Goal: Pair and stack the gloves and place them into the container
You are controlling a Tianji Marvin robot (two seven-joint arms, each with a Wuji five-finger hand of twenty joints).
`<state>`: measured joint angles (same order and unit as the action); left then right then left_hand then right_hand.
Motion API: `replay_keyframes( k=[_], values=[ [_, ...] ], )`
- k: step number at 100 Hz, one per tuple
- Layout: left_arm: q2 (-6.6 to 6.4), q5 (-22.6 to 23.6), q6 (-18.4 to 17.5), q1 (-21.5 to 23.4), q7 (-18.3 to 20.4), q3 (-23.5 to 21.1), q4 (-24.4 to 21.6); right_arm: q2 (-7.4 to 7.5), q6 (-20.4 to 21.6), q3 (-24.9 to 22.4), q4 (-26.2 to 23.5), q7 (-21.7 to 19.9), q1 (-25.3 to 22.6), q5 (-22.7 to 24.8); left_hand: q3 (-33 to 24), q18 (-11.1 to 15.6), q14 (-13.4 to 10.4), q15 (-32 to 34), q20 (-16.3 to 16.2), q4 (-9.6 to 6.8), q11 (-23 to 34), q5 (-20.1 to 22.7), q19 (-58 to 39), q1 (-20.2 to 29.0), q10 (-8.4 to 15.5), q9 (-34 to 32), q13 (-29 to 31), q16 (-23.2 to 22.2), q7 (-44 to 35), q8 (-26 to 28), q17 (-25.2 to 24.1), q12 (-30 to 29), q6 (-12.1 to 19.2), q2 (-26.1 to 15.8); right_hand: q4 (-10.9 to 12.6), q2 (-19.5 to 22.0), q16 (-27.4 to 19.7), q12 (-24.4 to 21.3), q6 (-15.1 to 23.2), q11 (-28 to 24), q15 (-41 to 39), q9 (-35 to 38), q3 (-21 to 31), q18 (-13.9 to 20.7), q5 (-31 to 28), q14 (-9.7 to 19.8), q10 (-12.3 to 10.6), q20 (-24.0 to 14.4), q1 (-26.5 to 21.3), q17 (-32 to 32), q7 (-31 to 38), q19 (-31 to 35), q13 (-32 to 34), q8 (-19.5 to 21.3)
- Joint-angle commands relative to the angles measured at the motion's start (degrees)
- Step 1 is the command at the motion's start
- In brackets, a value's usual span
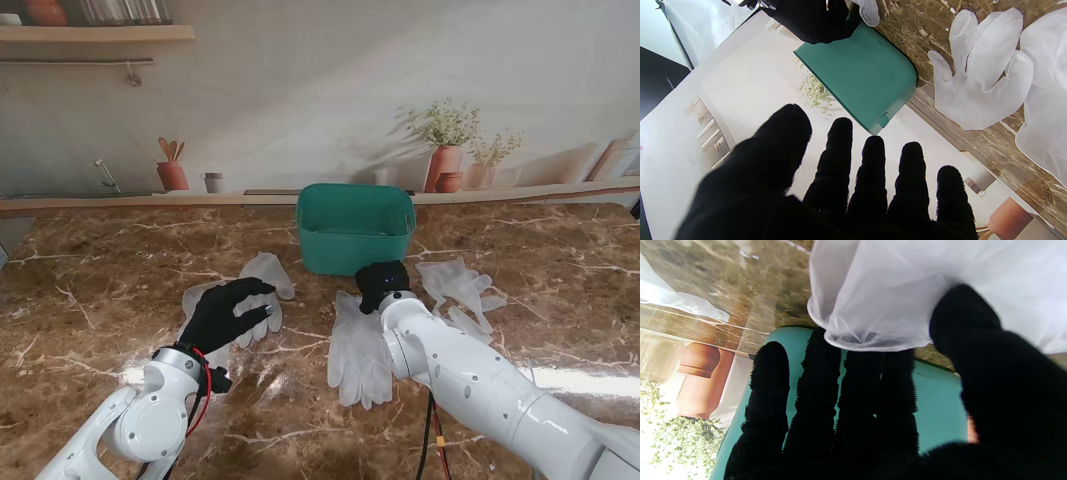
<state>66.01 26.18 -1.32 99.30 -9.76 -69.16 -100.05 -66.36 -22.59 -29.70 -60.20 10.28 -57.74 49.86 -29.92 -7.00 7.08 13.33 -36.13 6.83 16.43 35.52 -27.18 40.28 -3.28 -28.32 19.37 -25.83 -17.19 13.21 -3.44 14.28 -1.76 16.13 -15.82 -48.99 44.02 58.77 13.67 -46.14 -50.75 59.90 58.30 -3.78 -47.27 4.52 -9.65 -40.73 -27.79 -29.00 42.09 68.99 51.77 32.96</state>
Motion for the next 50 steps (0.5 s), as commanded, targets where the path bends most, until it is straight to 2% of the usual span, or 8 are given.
replay_keyframes(
  k=[1,6,10,16,23,27,37,50],
  values=[
    [0.01,0.1,0.2,0.4,0.0,0.0,-0.1,0.16,0.6,-0.3,-0.1,0.1,-1.5,0.0,1.5,0.3,-2.9,-1.8,-1.1,-1.45,-1.2,0.9,1.9,-0.1,1.2,-0.1,-0.3,0.6,-0.4,-0.3,-0.9,-0.6,0.6,-2.3,-3.8,-2.8,1.3,2.6,5.6,-0.6,-0.1,-0.2,-1.2,-0.4,-2.2,0.5,-1.5,-1.6,-2.6,2.2,8.5,0.5,-2.5,1.9],
    [0.03,0.2,0.2,0.5,-0.1,0.0,0.0,0.35,0.9,-0.9,-0.7,0.4,-2.1,0.4,1.6,0.3,-2.9,-1.8,-1.2,-1.48,-1.2,1.0,2.1,0.0,1.2,-0.2,-0.3,0.6,-0.5,-0.3,-0.9,-0.6,0.6,-2.3,-3.7,-3.2,0.3,-0.1,6.2,4.0,2.7,-4.3,-1.3,-0.1,-6.1,0.0,-0.2,-1.5,-2.9,3.9,11.4,-0.7,-6.1,2.9],
    [0.04,0.4,0.2,0.5,-0.2,0.0,0.0,0.67,1.2,-1.4,-1.5,-0.1,-2.6,0.8,1.6,0.3,-2.9,-1.8,-1.2,-1.49,-1.2,1.0,2.1,0.0,1.1,-0.1,-0.2,0.6,-0.5,-0.3,-0.9,-0.6,0.6,-2.3,-3.6,-3.4,-1.9,-7.3,6.1,10.8,7.4,-9.8,-1.3,0.3,-7.2,-0.7,1.8,-1.8,-2.7,5.6,12.1,-2.1,-10.6,2.5],
    [0.05,0.4,0.2,0.5,-0.3,0.0,0.0,0.91,1.4,-2.1,-2.4,-0.2,-3.4,1.3,1.7,0.3,-2.9,-1.9,-1.3,-1.5,-1.2,1.1,2.3,0.0,1.2,-0.2,-0.3,0.7,-0.5,-0.3,-0.9,-0.6,0.7,-2.3,-3.4,-3.1,-5.8,-14.8,5.9,15.9,12.6,-12.5,-1.2,0.3,-7.1,-1.1,3.4,-2.1,-2.7,6.1,11.9,-3.1,-12.1,3.0],
    [0.06,0.4,0.0,0.5,-0.4,0.0,0.1,1.03,1.7,-3.1,-3.2,0.3,-4.4,1.6,1.8,0.3,-2.9,-1.9,-1.3,-1.51,-1.2,1.1,2.5,0.1,1.2,-0.1,-0.3,0.7,-0.5,-0.3,-0.9,-0.6,0.6,-2.4,-3.1,-3.1,-11.3,-22.0,5.7,20.4,19.1,-11.8,-1.0,-0.9,-6.9,-2.5,4.9,-1.5,-2.9,4.8,11.8,-4.5,-9.4,3.5],
    [0.04,0.5,-0.1,0.5,-0.4,0.0,0.1,0.99,2.1,-3.6,-3.4,1.0,-4.9,1.7,1.8,0.2,-3.0,-1.9,-1.4,-1.52,-1.2,1.1,2.5,0.1,1.3,-0.2,-0.2,0.7,-0.5,-0.3,-0.9,-0.6,0.6,-2.5,-2.5,-3.0,-14.5,-26.3,5.2,22.0,22.0,-7.7,-0.3,-1.8,-5.9,-3.8,5.4,-0.6,-3.9,1.1,11.3,-4.3,-2.7,4.4],
    [0.02,0.6,-0.3,0.5,-0.4,0.1,0.2,0.8,3.2,-4.4,-3.3,2.7,-5.7,1.5,2.0,0.2,-3.0,-1.9,-1.5,-1.53,-1.2,1.1,2.7,0.1,1.3,-0.2,-0.2,0.7,-0.5,-0.3,-0.9,-0.6,0.7,-2.5,-1.9,-3.1,-16.0,-28.8,3.5,21.2,22.3,1.8,1.0,-2.8,-2.8,-4.2,4.8,1.1,-5.2,-6.8,9.6,-1.2,7.9,3.9],
    [0.03,0.7,-0.5,0.7,-0.5,0.0,0.1,0.43,3.9,-4.4,-2.5,4.0,-6.0,0.8,2.2,0.2,-3.1,-1.9,-1.7,-1.56,-1.2,1.3,2.8,0.2,1.3,-0.3,-0.1,0.7,-0.5,-0.2,-0.9,-0.6,0.6,-2.6,-1.6,-3.2,-13.1,-22.7,2.9,19.6,18.0,10.3,2.5,-2.6,-4.5,-3.5,3.6,2.6,-6.9,-14.0,11.0,5.6,16.0,0.9]
  ],
)
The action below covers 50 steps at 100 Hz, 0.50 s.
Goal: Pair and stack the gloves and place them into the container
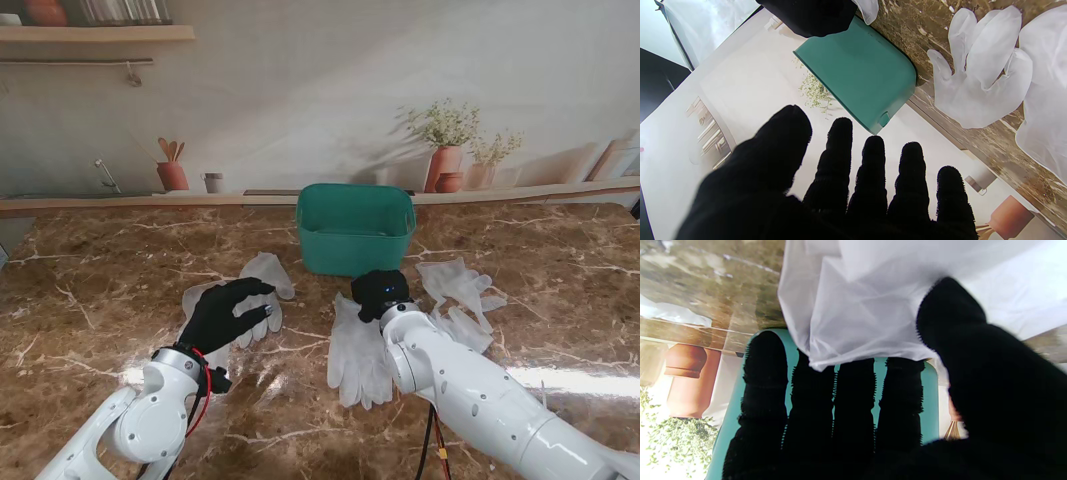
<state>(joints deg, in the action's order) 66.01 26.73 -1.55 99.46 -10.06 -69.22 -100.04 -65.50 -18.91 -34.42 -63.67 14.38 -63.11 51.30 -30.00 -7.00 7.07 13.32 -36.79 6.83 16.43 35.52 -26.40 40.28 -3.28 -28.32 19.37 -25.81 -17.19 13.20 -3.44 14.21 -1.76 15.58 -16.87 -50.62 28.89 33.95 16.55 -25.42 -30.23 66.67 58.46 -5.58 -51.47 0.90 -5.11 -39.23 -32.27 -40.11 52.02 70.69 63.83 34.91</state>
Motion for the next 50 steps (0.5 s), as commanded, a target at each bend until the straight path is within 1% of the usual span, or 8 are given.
replay_keyframes(
  k=[1,16,23,27,29,31,34,50],
  values=[
    [0.03,0.2,-0.2,0.5,-0.3,0.0,0.1,-0.5,0.2,0.4,1.1,0.2,-0.5,-0.7,2.3,0.2,-3.0,-1.9,-1.0,-1.56,-1.2,1.2,2.1,0.2,1.2,-0.3,-0.1,0.7,-0.5,-0.3,-0.9,-0.5,0.6,-2.1,-0.5,-1.6,2.4,2.5,0.2,-1.2,-3.2,4.3,2.5,-0.6,-0.7,0.2,-1.0,1.1,-2.7,-3.4,1.4,4.7,4.6,-1.1],
    [-0.01,0.4,-0.3,0.7,-0.2,-0.3,0.0,-1.17,0.9,0.7,2.7,2.3,-0.3,-1.6,2.3,0.2,-3.0,-1.9,-1.1,-1.6,-1.2,1.5,2.3,0.4,1.4,-0.3,-0.1,0.6,-0.6,-0.2,-0.9,-0.5,0.7,-2.0,0.0,-1.6,6.2,6.2,1.7,-5.5,-9.6,8.8,4.8,0.2,-2.8,0.8,-1.6,1.9,-5.8,-8.0,3.0,9.4,9.5,-1.4],
    [-0.08,0.6,-0.3,0.8,-0.1,-0.4,-0.1,-1.31,1.1,-0.1,2.2,2.4,-0.7,-2.2,2.3,0.1,-3.2,-1.9,-1.1,-1.58,-1.2,1.6,2.5,0.4,1.6,-0.4,-0.2,0.7,-0.7,-0.2,-1.0,-0.5,0.9,-2.0,0.5,0.1,8.0,8.6,-0.3,-6.7,-10.6,7.4,5.0,0.8,1.4,0.7,-2.2,2.3,-6.7,-6.0,1.0,8.7,8.0,-1.3],
    [-0.12,0.8,-0.4,0.8,0.0,-0.5,-0.1,-1.3,1.0,-0.6,1.7,2.2,-1.1,-2.5,2.4,0.2,-3.3,-2.0,-1.2,-1.57,-1.2,1.8,2.5,0.4,1.8,-0.5,-0.1,0.7,-0.8,-0.2,-0.9,-0.5,0.9,-1.9,0.8,0.9,9.1,9.9,-3.5,-7.3,-10.9,6.4,4.9,1.0,5.0,0.8,-2.8,2.4,-6.9,-5.0,-2.8,8.1,6.9,-4.1],
    [-0.13,0.9,-0.4,0.8,0.0,-0.6,-0.1,-1.18,1.0,-0.7,1.4,1.9,-1.2,-2.4,2.3,0.2,-3.3,-2.0,-1.2,-1.57,-1.2,1.8,2.6,0.4,1.9,-0.5,-0.1,0.7,-0.8,-0.2,-0.9,-0.5,0.9,-1.9,0.9,1.1,10.3,10.6,-5.9,-7.6,-10.7,6.0,4.8,1.0,5.8,0.8,-3.4,2.1,-7.0,-4.6,-9.4,7.6,6.3,-5.0],
    [-0.13,0.9,-0.5,0.8,0.0,-0.6,0.0,-0.98,1.0,-0.9,0.9,1.4,-1.3,-2.2,2.3,0.2,-3.3,-2.0,-1.2,-1.59,-1.2,1.8,2.6,0.5,2.0,-0.5,-0.1,0.7,-0.8,-0.1,-0.9,-0.5,0.9,-1.9,1.1,1.5,11.3,11.0,-10.1,-8.5,-10.8,5.2,5.0,1.0,6.7,1.0,-3.5,1.5,-7.0,-3.7,-25.7,6.7,5.5,-2.8],
    [-0.13,0.9,-0.5,0.8,0.0,-0.6,0.0,-0.68,1.0,-1.1,0.2,0.5,-1.5,-1.8,2.3,0.2,-3.4,-2.0,-1.2,-1.58,-1.2,1.8,2.7,0.5,2.2,-0.6,-0.1,0.7,-0.8,-0.2,-0.9,-0.6,0.9,-1.9,1.1,1.9,12.4,11.5,-12.2,-9.5,-11.5,4.5,5.4,0.8,8.6,1.1,-3.6,1.4,-6.9,-2.8,-32.1,5.9,4.4,-5.6],
    [-0.07,0.9,-0.5,0.8,-0.2,-0.6,0.0,0.04,-0.8,-2.1,-2.6,-3.1,-2.6,-1.4,2.3,0.4,-3.8,-2.2,-1.1,-1.55,-1.4,1.8,3.1,0.5,2.5,-0.7,-0.1,0.9,-0.6,-0.2,-1.0,-0.6,0.9,-1.9,1.7,3.6,16.4,12.9,-16.8,-13.9,-15.2,1.4,8.1,-1.3,9.6,0.5,-2.0,-0.2,-6.1,0.7,-30.6,3.9,0.4,-12.9]
  ],
)
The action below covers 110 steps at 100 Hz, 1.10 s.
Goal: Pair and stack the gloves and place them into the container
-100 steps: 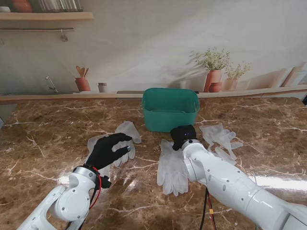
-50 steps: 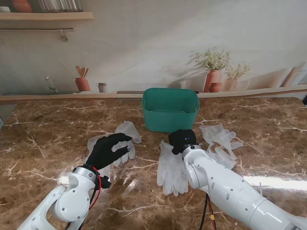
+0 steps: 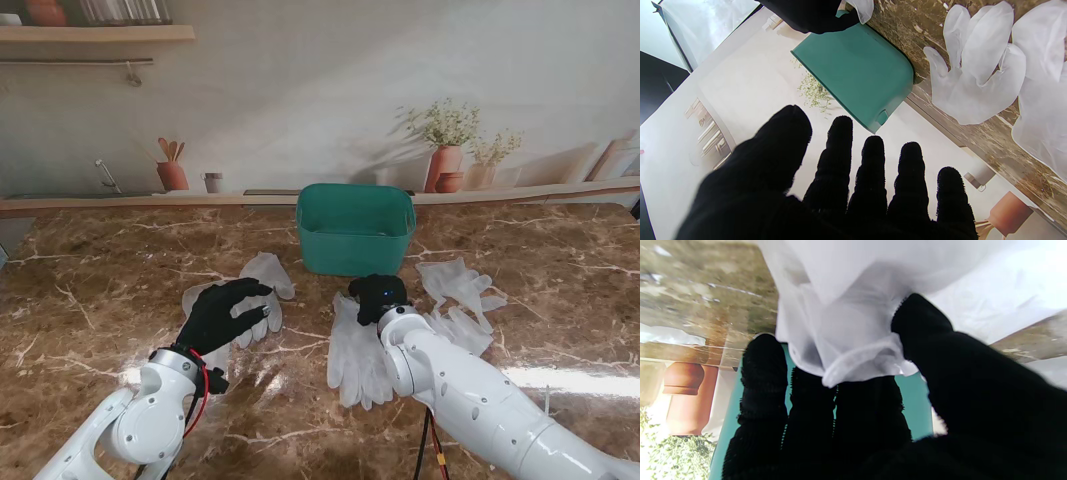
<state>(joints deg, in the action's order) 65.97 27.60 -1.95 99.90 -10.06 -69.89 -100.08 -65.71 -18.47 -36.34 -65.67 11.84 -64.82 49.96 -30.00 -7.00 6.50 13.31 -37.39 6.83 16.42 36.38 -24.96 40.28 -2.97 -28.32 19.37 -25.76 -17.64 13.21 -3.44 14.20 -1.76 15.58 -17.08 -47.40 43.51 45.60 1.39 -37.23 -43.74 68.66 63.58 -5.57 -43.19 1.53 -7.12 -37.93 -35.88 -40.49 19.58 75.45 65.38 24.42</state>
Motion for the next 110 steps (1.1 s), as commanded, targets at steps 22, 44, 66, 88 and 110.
replay_keyframes(
  k=[22,44,66,88,110],
  values=[
    [-0.16,0.0,-0.1,0.4,0.3,-0.1,-0.1,0.56,-2.5,-0.1,-1.6,-2.2,-1.2,0.3,2.4,0.6,-3.3,-2.4,-0.5,-1.5,-1.6,1.4,2.2,0.5,2.1,-0.5,-0.4,1.1,-0.3,-0.2,-1.0,-0.7,1.1,-2.1,0.8,-0.2,2.3,10.2,9.3,-3.0,-5.0,-0.1,-0.4,-2.3,-5.0,0.6,-0.3,-3.2,1.2,3.1,29.2,-1.9,-3.6,-9.8],
    [-0.18,0.1,-0.5,0.5,0.3,-0.3,0.0,0.85,-1.2,-1.6,-2.6,0.0,-2.4,2.3,3.0,0.3,-3.2,-2.6,-0.7,-1.52,-1.8,1.9,3.0,0.6,1.8,-0.3,-0.6,1.2,-0.6,0.0,-1.1,-0.9,1.6,-2.6,1.0,2.0,-4.1,0.4,17.4,9.5,5.5,-14.3,-1.1,0.4,-12.5,0.1,2.1,-3.8,4.4,12.1,36.0,-7.1,-17.8,1.4],
    [-0.14,0.0,-1.0,0.5,0.1,-0.4,0.1,0.8,1.2,-7.0,-6.3,3.1,-5.8,2.8,3.5,0.2,-3.1,-2.6,-1.1,-1.6,-1.8,1.9,3.2,0.8,1.8,-0.4,-0.5,1.2,-0.9,0.1,-1.1,-0.9,1.5,-2.9,1.1,1.2,-7.9,-6.8,17.0,8.2,4.3,4.1,0.3,-0.7,-13.5,-0.1,1.7,-5.0,4.1,0.1,35.9,0.2,-0.5,4.6],
    [-0.18,-0.1,-1.1,0.5,0.3,-0.6,-0.1,0.5,4.7,-12.1,-10.2,8.0,-9.5,3.4,3.8,0.2,-3.1,-2.6,-1.3,-1.67,-1.8,2.0,3.3,1.0,1.7,-0.4,-0.5,1.2,-0.9,0.1,-1.1,-0.9,1.5,-3.0,0.9,1.8,-4.8,-3.6,15.7,5.5,-0.3,6.2,0.0,-0.1,-13.5,0.5,2.8,-4.8,3.4,-1.3,36.1,3.7,1.5,5.2],
    [-0.21,0.1,-1.5,0.6,0.3,-0.7,0.0,2.24,12.2,-17.6,-15.6,7.8,-16.5,7.1,4.0,0.2,-3.2,-2.6,-1.5,-1.71,-1.8,2.1,3.5,1.1,1.9,-0.5,-0.5,1.2,-1.0,0.2,-1.1,-0.9,1.5,-3.1,0.7,1.2,-3.1,-1.9,15.5,4.3,-2.9,6.6,0.1,0.0,-13.8,0.5,3.0,-4.8,3.4,-0.2,36.2,4.8,0.7,4.8]
  ],
)
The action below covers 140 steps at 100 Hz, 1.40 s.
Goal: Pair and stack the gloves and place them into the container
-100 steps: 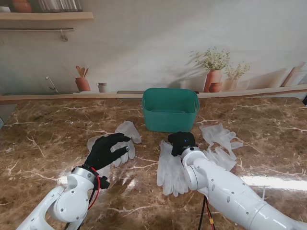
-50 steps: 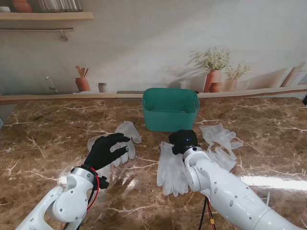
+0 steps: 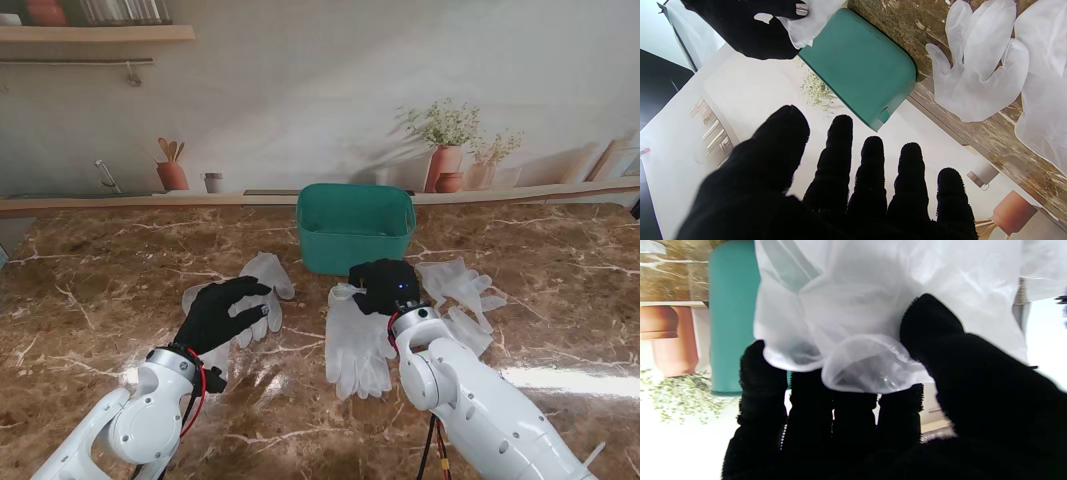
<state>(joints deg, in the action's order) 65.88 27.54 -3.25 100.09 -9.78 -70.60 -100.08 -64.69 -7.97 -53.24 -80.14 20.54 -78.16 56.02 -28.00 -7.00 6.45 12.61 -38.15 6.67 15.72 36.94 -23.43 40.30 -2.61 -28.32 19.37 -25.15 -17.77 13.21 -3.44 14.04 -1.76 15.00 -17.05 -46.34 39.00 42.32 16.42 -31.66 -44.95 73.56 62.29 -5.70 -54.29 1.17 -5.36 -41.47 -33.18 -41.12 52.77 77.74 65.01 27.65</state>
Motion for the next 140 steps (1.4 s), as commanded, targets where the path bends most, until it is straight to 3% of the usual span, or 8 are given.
replay_keyframes(
  k=[1,52,65,73,95,127,134,140],
  values=[
    [-0.12,0.2,-0.3,0.4,0.0,0.0,0.0,1.28,2.0,-0.9,-1.3,-0.8,-3.6,1.2,2.0,0.1,-3.1,-1.9,-0.7,-1.55,-1.1,1.5,2.0,1.1,1.5,-0.5,-0.6,0.6,-0.8,0.2,-1.1,-0.7,1.5,-2.5,0.7,0.1,1.6,1.4,0.4,-1.3,-1.9,1.7,1.4,0.2,-2.7,0.8,1.2,-1.3,0.7,0.5,3.0,2.6,1.0,1.5],
    [-0.15,0.3,-0.4,0.1,0.0,0.8,0.0,4.24,9.9,-2.4,-4.4,-2.5,-13.4,8.4,2.3,0.1,-3.1,-2.0,-0.9,-1.61,-1.2,1.3,2.8,1.0,1.3,-0.3,-0.7,0.7,-0.7,0.1,-1.3,-0.8,1.6,-2.7,0.1,-0.7,4.0,3.6,1.1,-3.4,-5.8,1.9,1.5,0.9,-3.1,1.4,0.4,-1.7,1.3,-0.1,2.6,5.0,0.5,-0.3],
    [-0.17,0.3,-0.4,-0.1,0.1,1.0,-0.1,4.59,10.4,-2.0,-4.2,-6.6,-13.2,7.7,2.4,0.2,-3.1,-2.2,-1.0,-1.63,-1.3,1.2,3.1,1.0,1.4,-0.1,-0.9,0.7,-0.7,0.1,-1.3,-0.8,1.6,-2.8,-0.1,2.5,1.3,-0.5,-2.2,1.6,0.3,-1.8,-3.2,1.4,1.5,0.5,0.1,-0.7,7.8,3.1,-1.2,2.2,-3.0,-8.4],
    [-0.17,0.4,-0.3,-0.1,0.1,1.0,0.0,4.97,12.5,-3.8,-6.3,-11.0,-14.3,7.3,2.4,0.2,-3.2,-2.2,-1.1,-1.63,-1.3,1.1,3.2,1.0,1.4,-0.1,-0.9,0.8,-0.6,0.1,-1.3,-0.8,1.7,-2.7,8.5,9.5,0.0,-5.7,-6.1,4.9,5.0,-5.9,-7.7,2.1,-0.8,0.3,0.3,-1.2,18.6,6.8,-21.3,-1.4,-7.0,3.2],
    [-0.17,0.4,0.0,-0.1,0.1,1.0,-0.2,5.86,17.5,-11.6,-16.2,-21.1,-19.6,9.0,2.6,0.3,-3.2,-2.4,-1.2,-1.64,-1.4,0.9,3.8,1.0,1.4,0.1,-1.1,0.8,-0.5,0.0,-1.4,-0.9,1.6,-2.7,13.7,17.6,-2.6,-11.3,-7.1,12.1,13.7,-15.4,-22.8,3.2,6.9,0.6,0.2,-3.3,26.0,14.3,-29.4,-10.5,-16.5,1.6],
    [-0.15,0.7,-0.3,0.7,-0.2,0.2,-1.0,5.64,26.5,-11.8,-16.5,-11.9,-15.0,12.6,2.8,0.3,-3.2,-2.4,-1.6,-1.69,-1.4,0.9,4.1,1.3,1.4,0.1,-1.2,0.8,-0.4,0.0,-1.3,-0.9,1.4,-2.8,15.4,15.1,-5.6,-12.0,-6.2,10.9,15.7,-13.7,-30.3,2.1,7.1,3.0,-1.6,1.4,1.4,10.2,-25.6,-15.2,-10.8,-0.5],
    [-0.14,1.0,-0.4,1.0,-0.5,-0.1,-1.2,6.02,29.2,-9.7,-14.7,-12.1,-11.7,13.4,2.8,0.3,-3.1,-2.3,-1.7,-1.7,-1.4,1.0,4.1,1.3,1.3,0.0,-1.1,0.8,-0.4,0.0,-1.2,-0.9,1.3,-2.7,9.4,7.1,-7.9,-9.3,-5.3,12.7,19.4,-15.2,1.9,3.5,9.3,4.3,-2.6,3.9,4.1,10.0,-23.9,-18.4,-11.1,-4.3],
    [-0.17,1.2,-0.4,1.3,-0.5,-0.4,-1.5,6.35,30.9,-7.9,-13.6,-13.0,-9.6,13.9,2.8,0.3,-3.1,-2.3,-1.7,-1.71,-1.3,1.0,4.1,1.4,1.3,-0.1,-1.2,0.8,-0.4,0.0,-1.3,-0.9,1.3,-2.7,7.3,3.6,-9.8,-10.8,-5.3,14.0,22.5,-16.9,10.5,4.4,9.8,5.1,-3.2,5.5,0.1,10.4,-28.5,-21.3,-12.1,-0.5]
  ],
)
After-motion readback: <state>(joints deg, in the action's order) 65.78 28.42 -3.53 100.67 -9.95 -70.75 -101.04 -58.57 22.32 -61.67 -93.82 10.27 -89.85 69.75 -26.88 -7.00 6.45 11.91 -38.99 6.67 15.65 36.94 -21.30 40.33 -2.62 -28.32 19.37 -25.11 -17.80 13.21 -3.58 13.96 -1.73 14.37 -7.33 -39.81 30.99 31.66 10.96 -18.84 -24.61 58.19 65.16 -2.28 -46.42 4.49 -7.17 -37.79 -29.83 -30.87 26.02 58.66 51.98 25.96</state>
